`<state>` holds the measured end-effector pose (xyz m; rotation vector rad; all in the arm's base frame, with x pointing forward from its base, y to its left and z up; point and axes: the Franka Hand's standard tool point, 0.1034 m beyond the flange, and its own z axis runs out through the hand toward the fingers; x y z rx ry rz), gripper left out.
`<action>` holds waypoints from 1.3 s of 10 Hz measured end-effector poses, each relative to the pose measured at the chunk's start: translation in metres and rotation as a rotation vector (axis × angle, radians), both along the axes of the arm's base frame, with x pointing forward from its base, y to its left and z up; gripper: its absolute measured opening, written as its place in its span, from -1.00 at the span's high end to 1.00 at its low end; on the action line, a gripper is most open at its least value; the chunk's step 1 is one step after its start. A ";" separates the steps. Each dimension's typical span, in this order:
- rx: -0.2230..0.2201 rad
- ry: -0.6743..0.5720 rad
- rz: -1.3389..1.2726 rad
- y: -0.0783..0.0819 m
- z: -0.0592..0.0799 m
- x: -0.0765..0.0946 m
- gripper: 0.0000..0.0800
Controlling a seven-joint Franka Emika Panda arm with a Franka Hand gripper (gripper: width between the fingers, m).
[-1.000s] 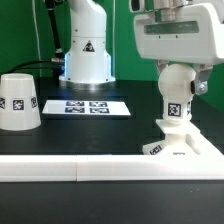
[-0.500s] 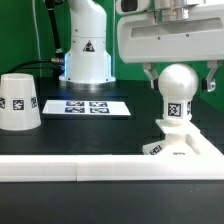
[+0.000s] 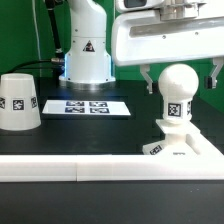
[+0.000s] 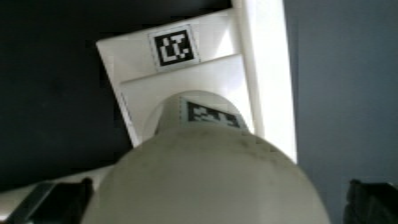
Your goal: Assemble lamp
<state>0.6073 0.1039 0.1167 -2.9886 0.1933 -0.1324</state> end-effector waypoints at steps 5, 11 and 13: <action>-0.043 -0.044 0.337 -0.003 0.000 0.000 -0.75; -0.110 -0.106 0.856 -0.007 0.000 0.002 -0.75; -0.144 -0.118 1.028 -0.005 0.001 0.002 -0.75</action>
Offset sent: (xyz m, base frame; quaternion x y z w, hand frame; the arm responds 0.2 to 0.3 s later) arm 0.0000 0.0000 0.0000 0.0000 0.0000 -0.1296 0.9916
